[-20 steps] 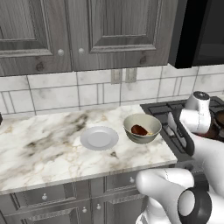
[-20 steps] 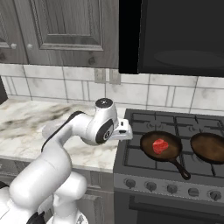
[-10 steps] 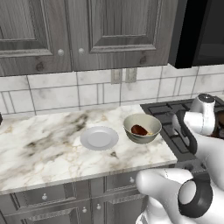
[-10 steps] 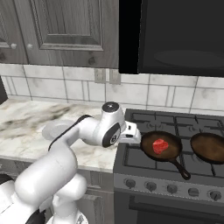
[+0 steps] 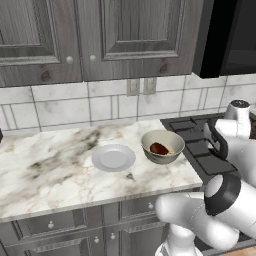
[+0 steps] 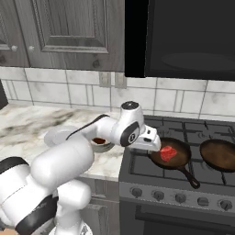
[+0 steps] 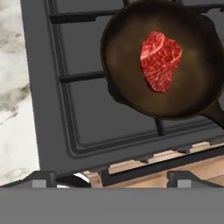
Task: Place one of the steaks on the plate and the other in the bowl. Then place the bowl in the fridge.
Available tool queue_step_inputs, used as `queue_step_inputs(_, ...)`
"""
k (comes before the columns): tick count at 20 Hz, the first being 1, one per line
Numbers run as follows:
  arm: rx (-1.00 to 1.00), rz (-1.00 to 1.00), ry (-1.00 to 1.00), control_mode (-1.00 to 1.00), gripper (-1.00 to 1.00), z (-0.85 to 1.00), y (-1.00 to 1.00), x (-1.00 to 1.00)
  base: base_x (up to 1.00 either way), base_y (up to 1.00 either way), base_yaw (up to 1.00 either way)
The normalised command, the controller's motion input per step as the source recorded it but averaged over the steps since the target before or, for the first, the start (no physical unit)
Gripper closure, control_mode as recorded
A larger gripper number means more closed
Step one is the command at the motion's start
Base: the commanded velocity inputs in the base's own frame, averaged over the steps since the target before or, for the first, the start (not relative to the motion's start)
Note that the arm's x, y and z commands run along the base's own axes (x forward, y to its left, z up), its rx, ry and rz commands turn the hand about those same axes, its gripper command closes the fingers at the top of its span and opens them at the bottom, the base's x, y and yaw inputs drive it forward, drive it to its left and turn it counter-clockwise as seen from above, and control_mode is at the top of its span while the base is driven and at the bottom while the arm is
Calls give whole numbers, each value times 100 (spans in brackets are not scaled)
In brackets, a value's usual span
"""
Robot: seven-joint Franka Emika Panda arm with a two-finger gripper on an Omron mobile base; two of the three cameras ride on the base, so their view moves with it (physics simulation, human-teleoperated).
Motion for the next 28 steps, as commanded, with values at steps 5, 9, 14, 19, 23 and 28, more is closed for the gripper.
queue_step_inputs(5, 1, -15, 1, -100, -100, -1, -65, 0, 0, 0, 0)
queue_step_inputs(9, 4, -11, 0, -100, -100, -11, -36, 4, 0, 0, 0)
queue_step_inputs(14, 0, 0, 7, -100, -100, 0, -20, 18, 0, 0, 0)
queue_step_inputs(19, 4, 0, 0, -100, -100, -20, -1, 24, 0, 0, 0)
queue_step_inputs(23, 10, 1, 0, -100, -100, -30, -12, 34, 0, 0, 0)
queue_step_inputs(28, 3, 0, -1, -100, -100, -32, -15, 31, 0, 0, 0)
